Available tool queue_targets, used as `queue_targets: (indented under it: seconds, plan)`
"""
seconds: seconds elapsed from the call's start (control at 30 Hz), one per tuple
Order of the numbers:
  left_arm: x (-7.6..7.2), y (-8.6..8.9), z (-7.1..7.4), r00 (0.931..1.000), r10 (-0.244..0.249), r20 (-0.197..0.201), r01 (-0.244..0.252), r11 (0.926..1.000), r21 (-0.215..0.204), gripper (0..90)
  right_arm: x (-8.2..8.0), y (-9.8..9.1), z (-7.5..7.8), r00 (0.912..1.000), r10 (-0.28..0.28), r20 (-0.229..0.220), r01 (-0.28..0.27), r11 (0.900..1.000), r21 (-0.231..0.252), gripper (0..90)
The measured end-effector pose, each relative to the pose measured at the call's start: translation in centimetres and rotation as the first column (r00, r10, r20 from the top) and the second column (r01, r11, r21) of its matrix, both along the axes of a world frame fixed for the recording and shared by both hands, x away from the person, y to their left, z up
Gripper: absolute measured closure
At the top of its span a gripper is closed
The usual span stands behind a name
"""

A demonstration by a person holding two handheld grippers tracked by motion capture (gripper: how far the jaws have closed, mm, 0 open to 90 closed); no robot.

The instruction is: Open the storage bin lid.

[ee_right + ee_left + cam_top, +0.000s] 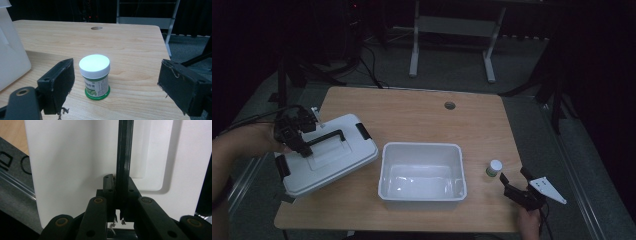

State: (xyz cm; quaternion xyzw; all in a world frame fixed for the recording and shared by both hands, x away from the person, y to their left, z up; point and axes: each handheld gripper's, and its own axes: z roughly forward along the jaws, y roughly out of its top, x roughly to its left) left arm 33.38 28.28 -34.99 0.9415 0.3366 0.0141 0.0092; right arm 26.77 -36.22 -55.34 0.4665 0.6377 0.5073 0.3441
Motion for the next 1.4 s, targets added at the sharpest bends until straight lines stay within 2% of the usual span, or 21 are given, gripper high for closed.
queue_targets:
  seconds: [0.17, 0.27, 0.43, 0.67, 0.83, 0.93, 1.0, 1.13, 1.3, 1.4]
  plan:
    - [0.6, 0.5, -2.2, 0.9994, 0.032, -0.013, -0.032, 0.9994, 0.011, 83.5, 0.0, 0.0, 0.0, 1.0000, 0.001, -0.001, -0.001, 1.0000, 0.000, 13.4]
    - [1.1, 0.7, -3.9, 0.9987, 0.041, -0.030, -0.041, 0.9992, 0.001, 83.5, 0.0, 0.0, 0.0, 1.0000, 0.002, 0.000, -0.002, 1.0000, 0.002, 13.3]
    - [2.2, 0.8, -6.7, 0.9953, 0.076, -0.061, -0.076, 0.9970, -0.009, 83.5, 0.0, 0.0, 0.0, 1.0000, 0.003, -0.003, -0.003, 1.0000, 0.001, 13.4]
    - [3.2, 0.6, -10.1, 0.9918, 0.103, -0.076, -0.103, 0.9946, 0.000, 83.5, 0.0, 0.0, 0.0, 1.0000, 0.007, -0.001, -0.007, 1.0000, -0.002, 13.3]
    - [3.5, 0.0, -11.2, 0.9930, 0.096, -0.069, -0.096, 0.9953, -0.002, 83.4, 0.0, 0.0, 0.0, 1.0000, 0.009, -0.004, -0.009, 1.0000, 0.002, 13.4]
    - [3.5, -0.4, -11.6, 0.9926, 0.101, -0.067, -0.102, 0.9946, -0.019, 83.4, 0.0, 0.0, 0.0, 1.0000, 0.008, -0.003, -0.008, 1.0000, 0.004, 13.3]
    - [3.5, -0.6, -11.9, 0.9933, 0.088, -0.075, -0.089, 0.9959, -0.015, 83.4, 0.0, 0.0, 0.0, 1.0000, 0.008, -0.002, -0.008, 1.0000, 0.004, 13.4]
    - [3.6, -0.9, -12.5, 0.9909, 0.094, -0.097, -0.096, 0.9953, -0.016, 83.4, 0.0, 0.0, 0.0, 1.0000, 0.009, -0.001, -0.009, 1.0000, 0.004, 13.4]
    - [3.5, -1.4, -13.6, 0.9917, 0.063, -0.112, -0.063, 0.9980, 0.006, 82.7, 0.0, 0.0, 0.0, 1.0000, 0.008, -0.003, -0.008, 1.0000, 0.005, 13.4]
    - [3.5, -1.3, -13.9, 0.9912, 0.063, -0.116, -0.066, 0.9976, -0.019, 80.4, 0.0, 0.0, 0.0, 1.0000, 0.007, -0.001, -0.007, 1.0000, 0.005, 13.4]
